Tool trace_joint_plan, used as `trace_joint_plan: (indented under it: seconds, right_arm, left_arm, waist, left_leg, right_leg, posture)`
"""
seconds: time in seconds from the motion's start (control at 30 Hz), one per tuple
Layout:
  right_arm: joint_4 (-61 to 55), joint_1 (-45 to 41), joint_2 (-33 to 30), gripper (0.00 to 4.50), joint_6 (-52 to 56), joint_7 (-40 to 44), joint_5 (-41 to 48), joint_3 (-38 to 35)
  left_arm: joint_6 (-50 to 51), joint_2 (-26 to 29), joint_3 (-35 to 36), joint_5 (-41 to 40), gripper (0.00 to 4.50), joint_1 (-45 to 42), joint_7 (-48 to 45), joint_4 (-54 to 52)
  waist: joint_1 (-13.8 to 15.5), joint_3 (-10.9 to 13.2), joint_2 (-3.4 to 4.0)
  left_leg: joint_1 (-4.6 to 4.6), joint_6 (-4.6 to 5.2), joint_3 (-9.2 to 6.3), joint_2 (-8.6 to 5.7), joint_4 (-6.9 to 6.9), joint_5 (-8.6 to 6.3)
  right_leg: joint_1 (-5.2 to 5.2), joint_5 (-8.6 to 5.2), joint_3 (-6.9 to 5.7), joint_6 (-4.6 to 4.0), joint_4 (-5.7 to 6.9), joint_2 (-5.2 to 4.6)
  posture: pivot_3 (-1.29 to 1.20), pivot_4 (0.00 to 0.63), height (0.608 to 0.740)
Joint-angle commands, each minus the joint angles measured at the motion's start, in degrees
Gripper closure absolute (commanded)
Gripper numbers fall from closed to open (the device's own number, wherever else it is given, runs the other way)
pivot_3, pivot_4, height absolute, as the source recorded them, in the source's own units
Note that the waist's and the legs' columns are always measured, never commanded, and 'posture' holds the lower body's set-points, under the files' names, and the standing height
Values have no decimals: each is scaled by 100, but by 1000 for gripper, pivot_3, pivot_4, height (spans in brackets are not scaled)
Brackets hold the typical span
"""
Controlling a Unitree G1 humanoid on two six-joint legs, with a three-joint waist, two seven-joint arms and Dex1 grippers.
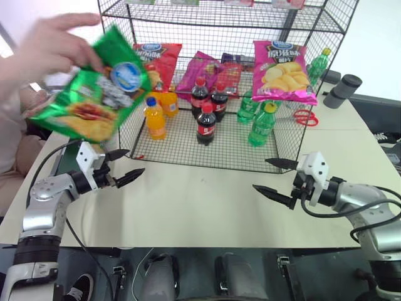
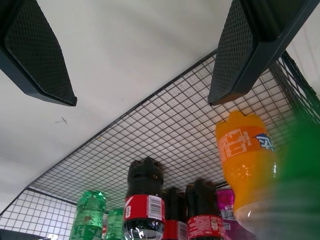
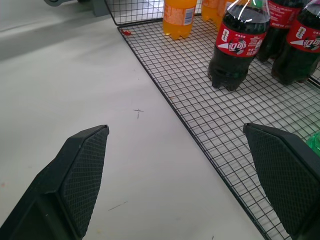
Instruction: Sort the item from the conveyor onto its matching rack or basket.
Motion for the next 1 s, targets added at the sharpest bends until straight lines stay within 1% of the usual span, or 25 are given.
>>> trace_joint_plan:
  seconds: [0.03, 0.6, 0.7, 1.0]
  right_arm:
    - [-90, -107, 47, 1, -146, -40, 25, -61]
    - [-100, -140, 47, 1, -139, -17, -11, -16]
    - [-112, -162, 45, 1, -95, -27, 10, -34]
    - [-91, -222, 44, 1, -51, 15, 14, 18]
  left_arm:
    - [-25, -23, 80, -83, 0, -21, 50, -221]
    - [90, -53, 85, -219, 0, -60, -70, -279]
    - [244, -59, 108, -327, 0, -31, -104, -346]
    - [215, 0, 131, -286, 0, 82, -76, -360]
  waist:
    - [0, 0, 0]
    - [0, 0, 0]
    - [0, 0, 0]
    - [-3, 0, 0]
  left_leg:
    - [0, 0, 0, 0, 0, 0]
    - [0, 0, 5, 0, 1, 0]
    - [0, 0, 5, 0, 1, 0]
    - [0, 0, 5, 0, 1, 0]
  right_leg:
    - [0, 0, 0, 0, 0, 0]
    - [0, 0, 0, 0, 1, 0]
    - [0, 0, 0, 0, 1, 1]
    - [0, 0, 0, 0, 1, 1]
  posture:
    - [0, 150, 740]
    - [0, 150, 740]
    - [0, 150, 740]
    - [0, 150, 740]
